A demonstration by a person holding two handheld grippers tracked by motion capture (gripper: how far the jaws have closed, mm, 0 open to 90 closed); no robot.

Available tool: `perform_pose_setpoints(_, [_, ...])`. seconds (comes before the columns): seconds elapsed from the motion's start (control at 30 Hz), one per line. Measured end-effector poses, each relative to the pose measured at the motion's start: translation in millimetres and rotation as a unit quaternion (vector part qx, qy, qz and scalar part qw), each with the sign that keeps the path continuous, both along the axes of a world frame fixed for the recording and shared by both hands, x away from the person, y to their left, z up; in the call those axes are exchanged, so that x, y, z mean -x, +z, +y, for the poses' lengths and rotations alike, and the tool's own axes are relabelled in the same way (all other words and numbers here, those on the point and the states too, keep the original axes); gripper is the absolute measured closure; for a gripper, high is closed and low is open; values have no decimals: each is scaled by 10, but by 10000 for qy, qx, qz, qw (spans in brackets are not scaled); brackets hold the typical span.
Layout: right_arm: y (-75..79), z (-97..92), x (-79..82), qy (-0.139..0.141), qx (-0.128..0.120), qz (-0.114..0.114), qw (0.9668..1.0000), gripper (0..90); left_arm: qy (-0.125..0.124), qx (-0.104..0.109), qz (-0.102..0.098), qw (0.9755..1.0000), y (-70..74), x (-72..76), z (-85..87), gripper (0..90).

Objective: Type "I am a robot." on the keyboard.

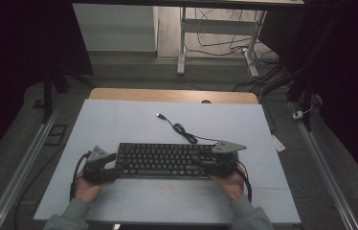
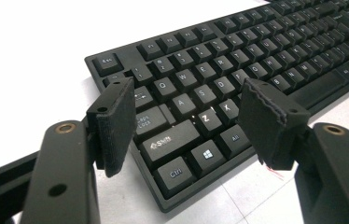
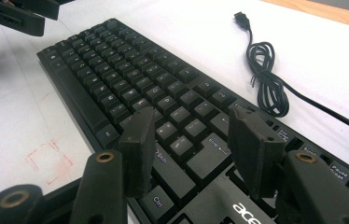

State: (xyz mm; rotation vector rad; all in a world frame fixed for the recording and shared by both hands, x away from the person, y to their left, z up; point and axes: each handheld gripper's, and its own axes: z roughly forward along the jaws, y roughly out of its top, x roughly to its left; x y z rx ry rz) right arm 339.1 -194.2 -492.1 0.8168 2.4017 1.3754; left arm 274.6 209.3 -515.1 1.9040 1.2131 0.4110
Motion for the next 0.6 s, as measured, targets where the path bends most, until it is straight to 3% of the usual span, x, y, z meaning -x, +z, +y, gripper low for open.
perform_pose_setpoints(0.27, [-12, 0, 1, 16, 24, 0, 10000, 516, -297, -25, -117, 9995, 54, 23, -85, 378])
perform_pose_setpoints(0.6, [-31, 11, 7, -1, 64, 8, 10000, 516, -930, -102, -210, 9954, 123, 63, -354, 436])
